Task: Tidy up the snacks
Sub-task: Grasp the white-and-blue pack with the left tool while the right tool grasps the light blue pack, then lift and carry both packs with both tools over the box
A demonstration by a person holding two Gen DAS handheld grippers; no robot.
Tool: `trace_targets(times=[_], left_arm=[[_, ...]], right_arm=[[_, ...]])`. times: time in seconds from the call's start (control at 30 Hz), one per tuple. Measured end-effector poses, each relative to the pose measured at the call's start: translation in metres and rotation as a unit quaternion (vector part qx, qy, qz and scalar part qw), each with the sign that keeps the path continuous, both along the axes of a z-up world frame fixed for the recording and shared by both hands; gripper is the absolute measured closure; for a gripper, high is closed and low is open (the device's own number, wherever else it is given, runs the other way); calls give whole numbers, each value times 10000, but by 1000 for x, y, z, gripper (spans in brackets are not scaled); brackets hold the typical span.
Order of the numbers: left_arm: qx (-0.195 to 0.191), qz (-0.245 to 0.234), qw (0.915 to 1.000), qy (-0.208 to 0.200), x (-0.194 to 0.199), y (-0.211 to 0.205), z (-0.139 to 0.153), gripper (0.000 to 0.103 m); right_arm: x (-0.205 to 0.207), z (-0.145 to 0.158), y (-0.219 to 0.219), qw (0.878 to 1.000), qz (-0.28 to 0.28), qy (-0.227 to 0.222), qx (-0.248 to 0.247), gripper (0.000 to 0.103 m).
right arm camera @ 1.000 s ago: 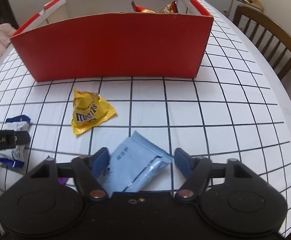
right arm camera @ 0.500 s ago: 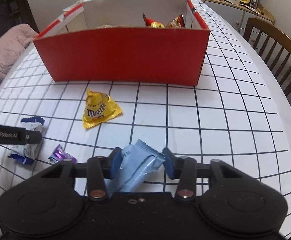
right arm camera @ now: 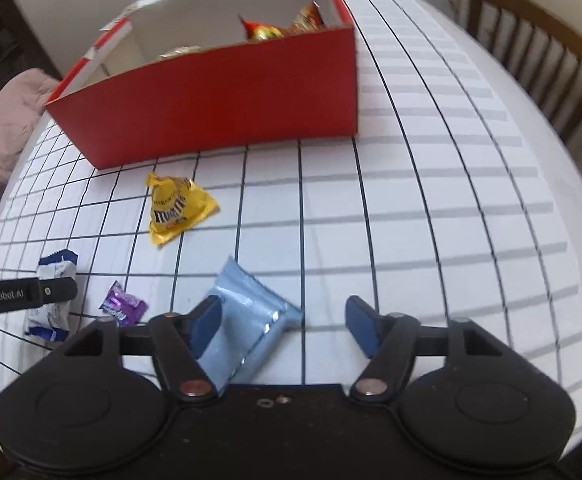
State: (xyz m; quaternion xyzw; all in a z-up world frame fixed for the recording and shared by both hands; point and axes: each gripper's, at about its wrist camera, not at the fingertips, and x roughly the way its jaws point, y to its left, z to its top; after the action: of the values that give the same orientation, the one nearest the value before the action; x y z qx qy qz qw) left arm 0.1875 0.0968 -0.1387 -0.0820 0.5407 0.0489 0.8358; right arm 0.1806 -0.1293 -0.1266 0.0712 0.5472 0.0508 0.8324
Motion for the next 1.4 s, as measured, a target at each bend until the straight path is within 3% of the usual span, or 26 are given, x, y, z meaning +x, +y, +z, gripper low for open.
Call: trace_targets(times=[0.17,0.57,0.67,0.77,0.87,1.1,1.4], left_arm=[[5,-76,10000,-13,0,1,1,54],[-160,-274,9995,51,10,14,-1,54],[-197,-326,9993,64,12,15,-2,54],[-237,-338,9991,81,12,15,-3,54],[-258,-350,9990,82,11,15,-2,54],[-289,-389,9988,18,3,7,5,54],[-351,-463,9980,-246,-12,-9,38,54]], right_arm=[[3,-3,16,9990,-368,234,-109,21],[21,-18,53,9902,-981,748,-654,26],[20,-19,56,9893,-1011,681,-801,28],[19,-17,56,9894,-992,568,-890,46],[16,-13,53,9912,-921,501,-812,56],[2,-2,42,9951,-669,185,-710,56],[-8,45,34,9963,42,-530,-678,56]])
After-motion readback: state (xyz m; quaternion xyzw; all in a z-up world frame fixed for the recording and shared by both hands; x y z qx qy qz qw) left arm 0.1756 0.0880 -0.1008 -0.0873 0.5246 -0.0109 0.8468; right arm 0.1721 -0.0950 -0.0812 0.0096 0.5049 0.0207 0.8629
